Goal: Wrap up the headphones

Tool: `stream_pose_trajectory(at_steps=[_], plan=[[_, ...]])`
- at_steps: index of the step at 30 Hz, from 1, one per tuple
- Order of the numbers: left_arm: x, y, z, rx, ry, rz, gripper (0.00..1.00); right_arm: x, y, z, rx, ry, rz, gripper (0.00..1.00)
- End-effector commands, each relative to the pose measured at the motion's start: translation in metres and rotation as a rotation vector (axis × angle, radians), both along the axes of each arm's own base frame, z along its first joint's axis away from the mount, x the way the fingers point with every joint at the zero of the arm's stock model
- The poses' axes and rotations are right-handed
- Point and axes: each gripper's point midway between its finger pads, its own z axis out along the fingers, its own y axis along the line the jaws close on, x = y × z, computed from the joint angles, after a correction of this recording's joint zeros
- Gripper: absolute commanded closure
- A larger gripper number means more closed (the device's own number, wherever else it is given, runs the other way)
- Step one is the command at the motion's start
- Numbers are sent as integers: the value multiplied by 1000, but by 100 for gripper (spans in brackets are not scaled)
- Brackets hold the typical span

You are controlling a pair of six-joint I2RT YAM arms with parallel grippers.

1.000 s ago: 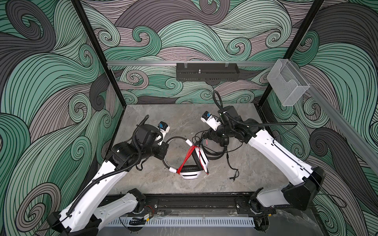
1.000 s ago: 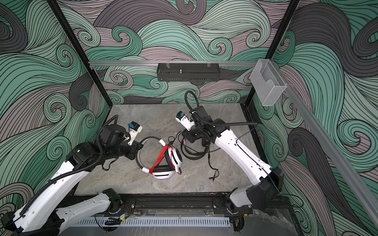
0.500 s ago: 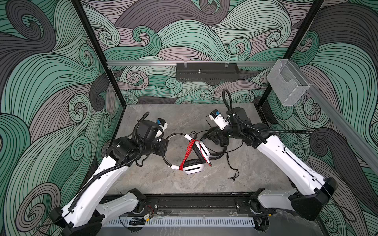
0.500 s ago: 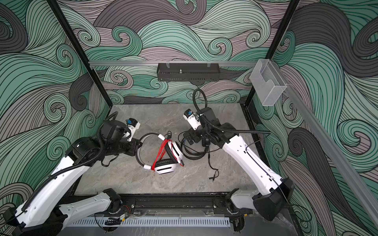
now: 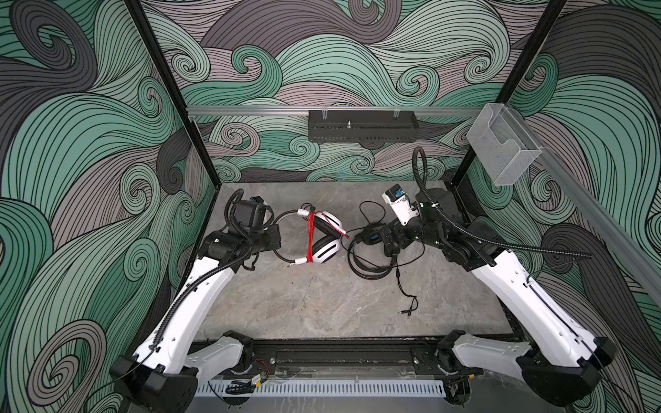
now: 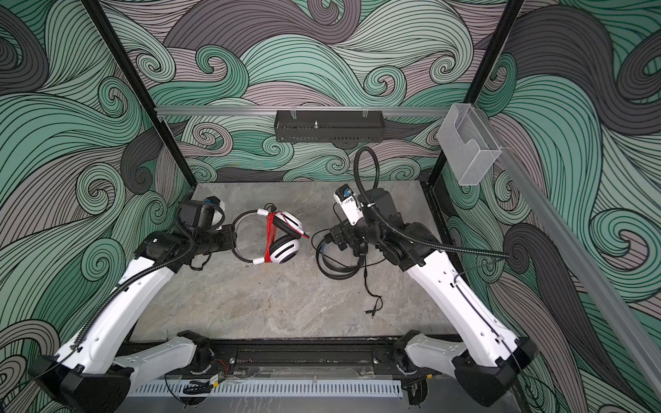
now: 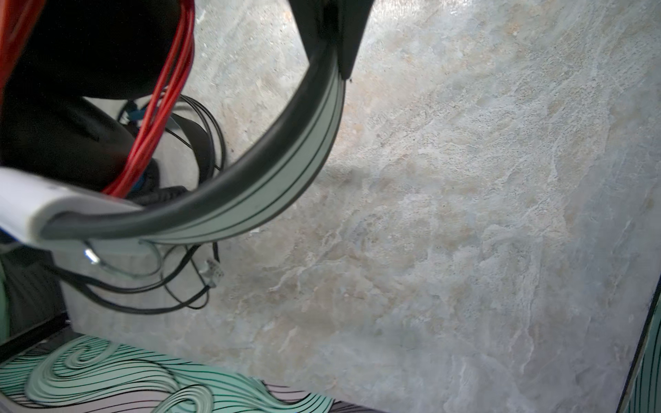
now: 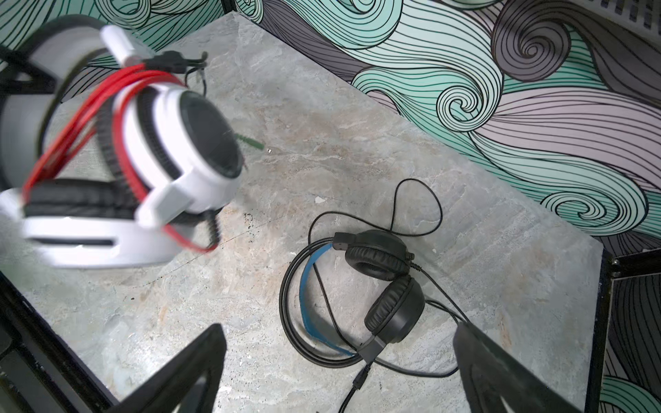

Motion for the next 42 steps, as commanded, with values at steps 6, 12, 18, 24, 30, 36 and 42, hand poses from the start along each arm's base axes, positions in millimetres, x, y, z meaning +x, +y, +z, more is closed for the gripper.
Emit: stream_pose_trajectory(at_steps=[6, 12, 18, 24, 30, 36, 42], plan=[[101, 14, -14, -16, -120, 129, 100, -17, -7, -11, 4, 47, -16, 0], [153, 11, -71, -52, -16, 81, 100, -17, -7, -13, 5, 52, -18, 0], [182, 10, -100, -50, 67, 18, 100, -16, -2, -14, 11, 58, -5, 0], [198, 17, -127, -72, 130, 18, 100, -12, 0, -20, -11, 67, -2, 0], [209, 21, -151, -53, 188, 17, 94, -9, 2, -20, -15, 65, 0, 0], [216, 30, -163, -40, 202, 42, 89, -6, 3, -20, -20, 57, 0, 0], [225, 32, -167, -38, 219, 40, 73, -3, 4, -13, -19, 39, 3, 0]])
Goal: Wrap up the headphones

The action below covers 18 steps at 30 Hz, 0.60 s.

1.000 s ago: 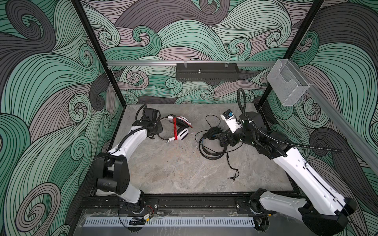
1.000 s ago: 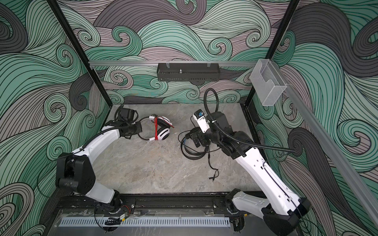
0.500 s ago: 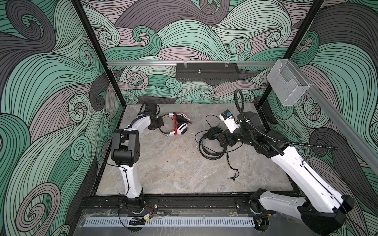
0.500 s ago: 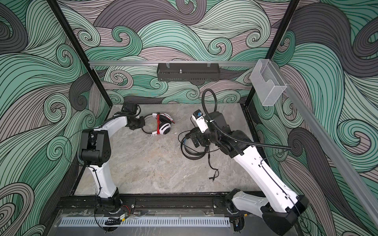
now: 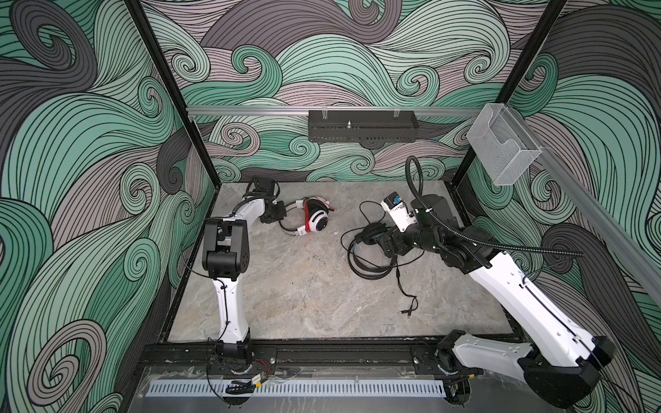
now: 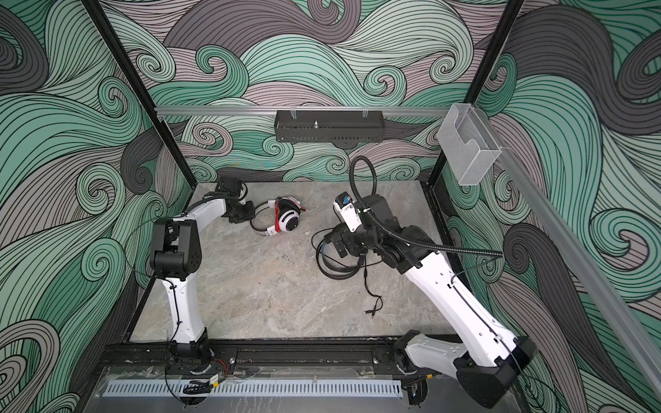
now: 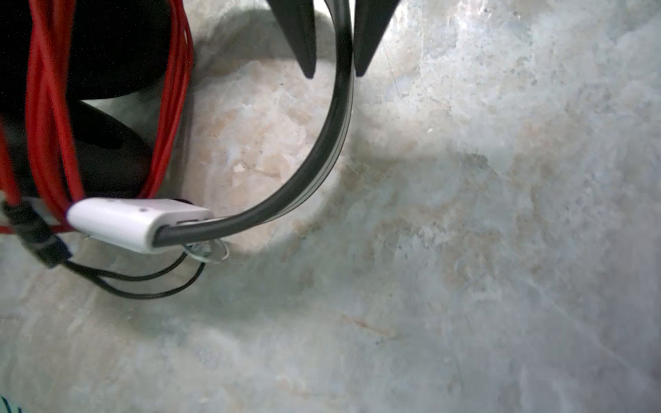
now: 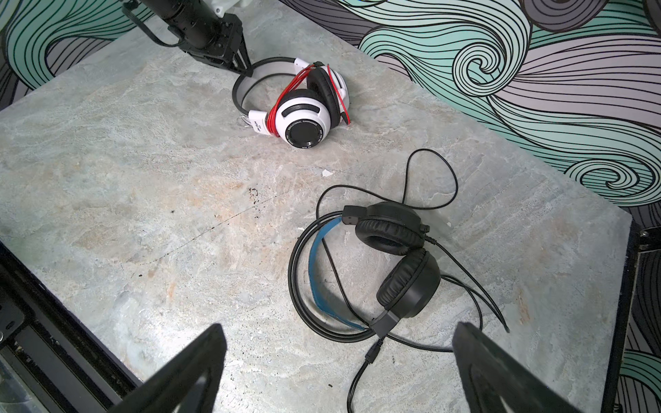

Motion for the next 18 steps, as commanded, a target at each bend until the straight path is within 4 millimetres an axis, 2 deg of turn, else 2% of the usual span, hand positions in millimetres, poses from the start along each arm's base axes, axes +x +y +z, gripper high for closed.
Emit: stream_pose_trajectory(at_steps=[1, 6, 10, 13, 15, 18], plan=[[8, 3, 5, -10, -2, -1, 71, 4, 3, 15, 7, -44, 8, 0], [2, 21, 30, 29, -26, 64, 55, 3, -1, 24, 2, -58, -3, 0], [-24, 28, 66, 64, -52, 76, 42, 2, -8, 24, -17, -53, -36, 0], [-61, 7, 92, 13, -75, 38, 39, 0, -9, 19, -3, -35, -55, 1], [-94, -15, 100, -7, -63, 18, 38, 0, -8, 13, 12, -13, -68, 0], [-144, -60, 111, -44, -61, -15, 38, -2, -8, 5, 22, 9, -80, 0]])
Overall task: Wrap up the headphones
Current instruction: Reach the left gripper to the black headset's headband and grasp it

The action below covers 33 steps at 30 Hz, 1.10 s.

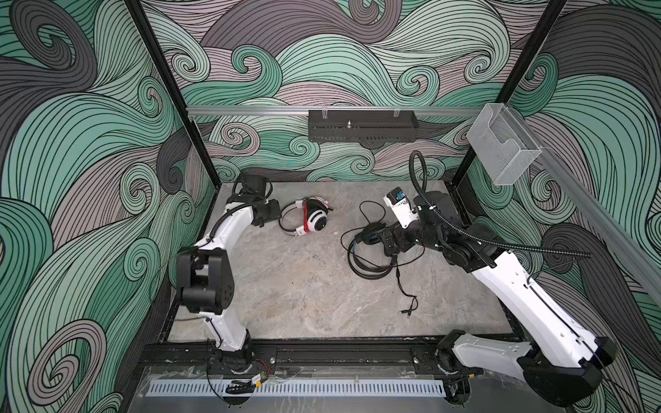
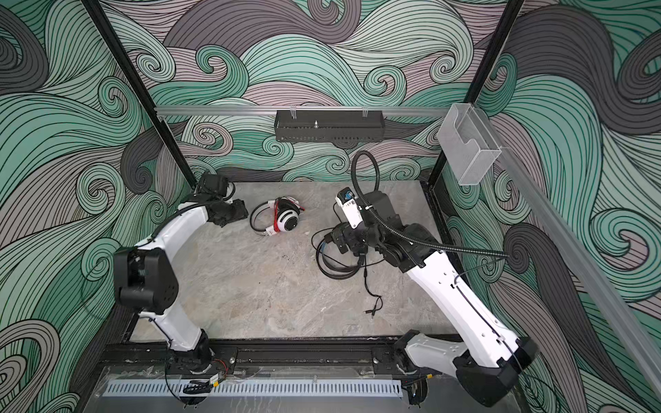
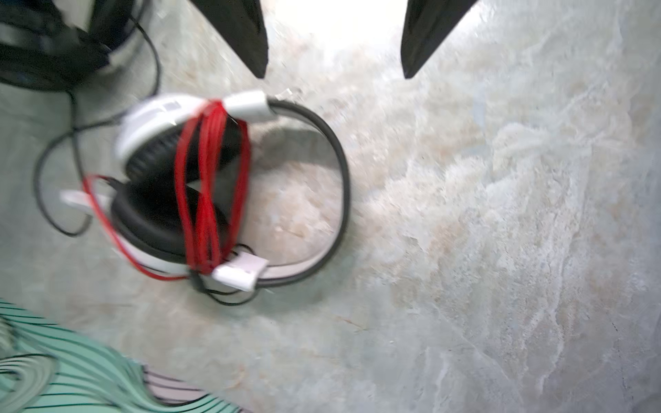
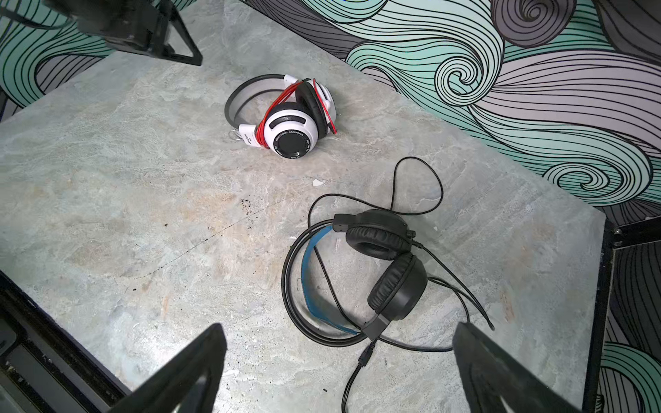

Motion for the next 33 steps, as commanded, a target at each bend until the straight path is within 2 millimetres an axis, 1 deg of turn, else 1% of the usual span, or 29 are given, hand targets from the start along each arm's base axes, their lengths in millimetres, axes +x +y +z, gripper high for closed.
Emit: stream_pose_trajectory(at_steps=[1, 3, 4, 6, 7, 9, 10, 13, 15, 17, 19, 22, 23, 26, 28, 29, 31, 33], plan=[[-58, -55, 3, -57, 44, -37, 38, -4, -2, -10, 9, 31, -28, 0], [-82, -89, 6, -106, 28, -61, 38, -6, -4, -15, -3, 35, -25, 0], [-94, -107, 11, -121, 17, -77, 37, -9, -5, -18, -7, 39, -20, 0], [-109, -142, 12, -135, 28, -128, 34, -13, -6, -25, -7, 49, -6, 1], [-114, -159, 3, -124, 67, -149, 33, -16, -6, -29, -3, 53, -4, 0], [-119, -184, -3, -113, 107, -180, 30, -22, -9, -29, 13, 51, -5, 0], [-121, -194, -12, -117, 140, -174, 28, -25, -12, -28, 20, 40, -6, 1], [-120, -224, -41, -182, 230, -129, 27, -34, -25, -28, 28, -2, -25, 0], [-122, -243, -50, -184, 264, -124, 27, -39, -31, -31, 37, -10, -28, 0], [-124, -253, -60, -150, 306, -97, 26, -44, -33, -32, 50, -16, -22, 1], [-126, -261, -79, -155, 349, -37, 22, -49, -35, -30, 60, -29, -17, 0], [-122, -276, -106, -186, 367, 12, 19, -57, -41, -22, 81, -61, -8, 0], [-123, -279, -113, -184, 375, 22, 18, -60, -41, -19, 91, -68, 0, 0], [-125, -279, -136, -137, 399, 79, 19, -71, -44, -10, 102, -78, 25, 0], [-126, -277, -151, -120, 411, 112, 25, -78, -47, -6, 97, -97, 38, 0], [-128, -277, -155, -115, 416, 115, 28, -80, -49, -6, 92, -107, 40, 0], [-132, -271, -159, -81, 417, 122, 34, -83, -53, -5, 79, -124, 42, 0], [-136, -266, -159, -57, 426, 122, 46, -84, -53, -4, 80, -132, 45, 0]])
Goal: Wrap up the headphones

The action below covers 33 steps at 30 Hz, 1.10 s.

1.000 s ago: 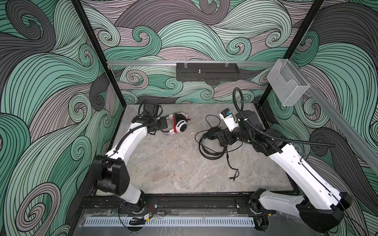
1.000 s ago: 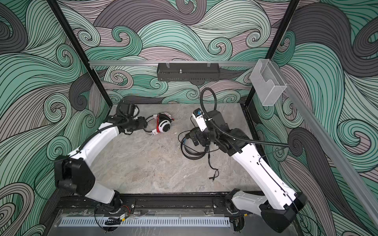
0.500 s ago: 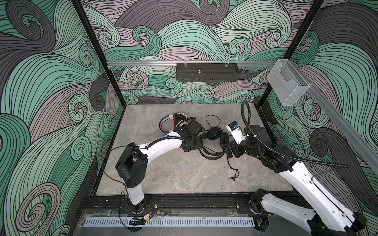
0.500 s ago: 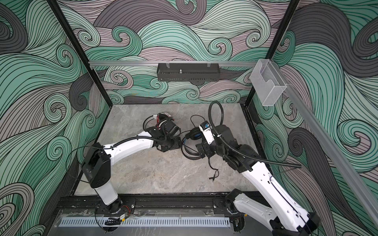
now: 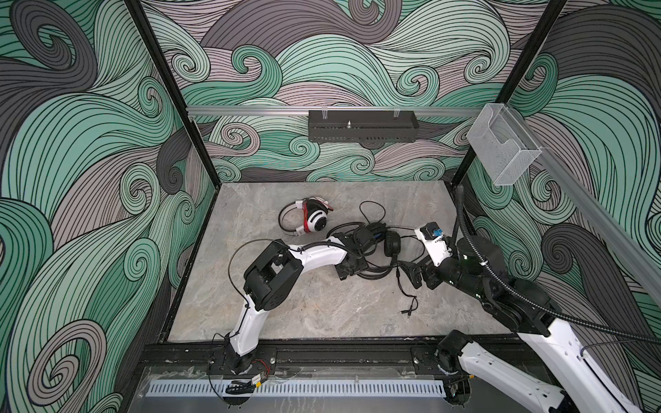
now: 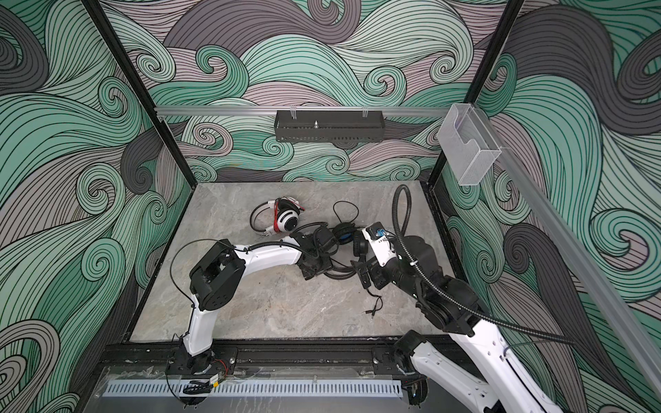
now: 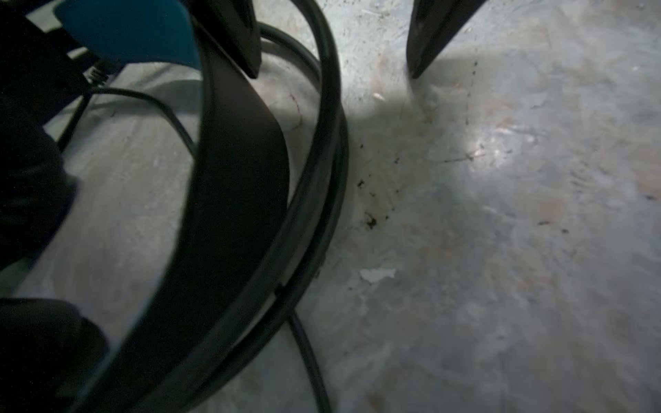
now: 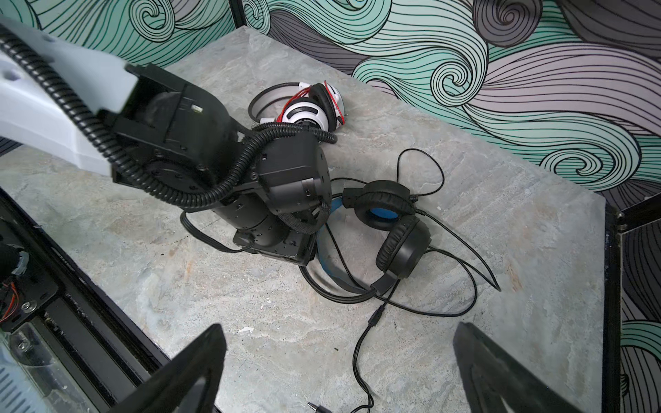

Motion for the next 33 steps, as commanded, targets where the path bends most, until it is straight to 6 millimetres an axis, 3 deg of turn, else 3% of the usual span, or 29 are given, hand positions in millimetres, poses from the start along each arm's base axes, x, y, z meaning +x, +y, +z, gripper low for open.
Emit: stream_pose_trajectory(at_steps=[1, 8, 11, 14, 21, 25, 27, 29, 33], plan=[[-6, 14, -6, 75, 11, 32, 52, -3, -4, 1, -24, -15, 5, 0], [-20, 42, 9, 110, 4, -16, 72, -3, -11, 8, -29, -46, -19, 0], [-30, 66, 10, 146, 30, -21, 89, -3, -14, 7, -39, -42, -32, 0], [-36, 93, 16, 181, 25, -16, 99, -4, -14, 6, -39, -32, -30, 1], [-68, 147, 14, 217, 95, -59, 100, -1, 1, 3, -35, 18, 21, 0], [-63, 170, 19, 239, 56, -119, 100, 6, 7, 14, -35, 4, 28, 0], [-57, 177, 20, 238, 55, -144, 94, 7, 5, 17, -42, -8, 23, 0], [-52, 185, 24, 257, 60, -170, 78, 7, 5, 16, -46, -11, 26, 1], [-48, 191, 49, 291, 9, -180, 40, 4, 8, 14, -31, -4, 40, 0]])
